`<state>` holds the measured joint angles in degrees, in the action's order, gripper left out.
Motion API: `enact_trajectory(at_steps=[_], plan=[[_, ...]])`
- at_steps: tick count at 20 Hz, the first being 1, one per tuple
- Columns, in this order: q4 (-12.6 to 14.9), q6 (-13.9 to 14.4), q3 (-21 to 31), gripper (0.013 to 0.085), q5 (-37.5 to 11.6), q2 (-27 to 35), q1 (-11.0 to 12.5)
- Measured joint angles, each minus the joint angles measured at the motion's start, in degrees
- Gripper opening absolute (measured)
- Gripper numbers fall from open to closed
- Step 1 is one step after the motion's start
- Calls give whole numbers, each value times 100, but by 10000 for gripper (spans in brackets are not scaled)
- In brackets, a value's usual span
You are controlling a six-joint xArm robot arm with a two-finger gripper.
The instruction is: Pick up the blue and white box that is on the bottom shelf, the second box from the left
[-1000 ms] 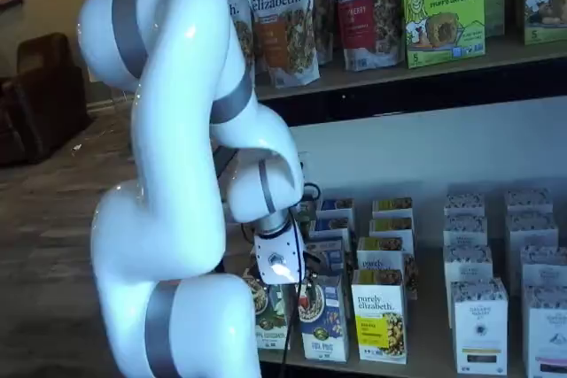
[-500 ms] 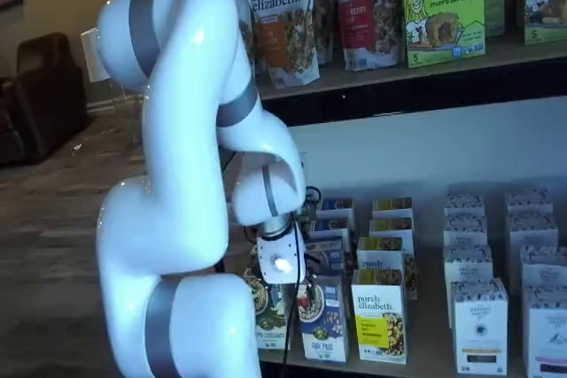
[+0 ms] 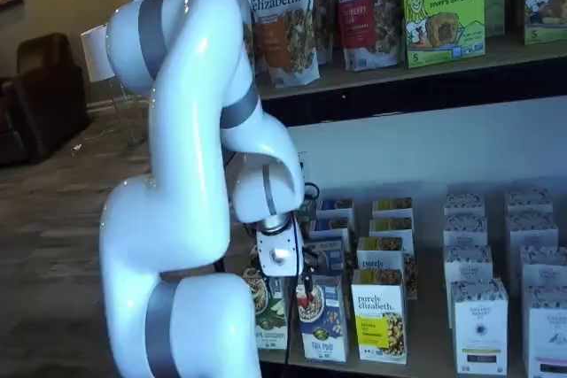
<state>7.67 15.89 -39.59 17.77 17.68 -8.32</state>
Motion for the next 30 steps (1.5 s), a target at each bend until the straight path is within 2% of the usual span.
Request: enact_trajectory(at_steps=[7, 11, 18, 23, 30], plan=[[-88, -137, -499, 850, 198, 433, 53], [-82, -222, -799, 850, 163, 775, 142], [-246, -472, -1272, 850, 129, 1281, 237], [-214, -486, -1612, 850, 101, 1582, 279], [-382, -686, -2135, 850, 188, 1966, 319]])
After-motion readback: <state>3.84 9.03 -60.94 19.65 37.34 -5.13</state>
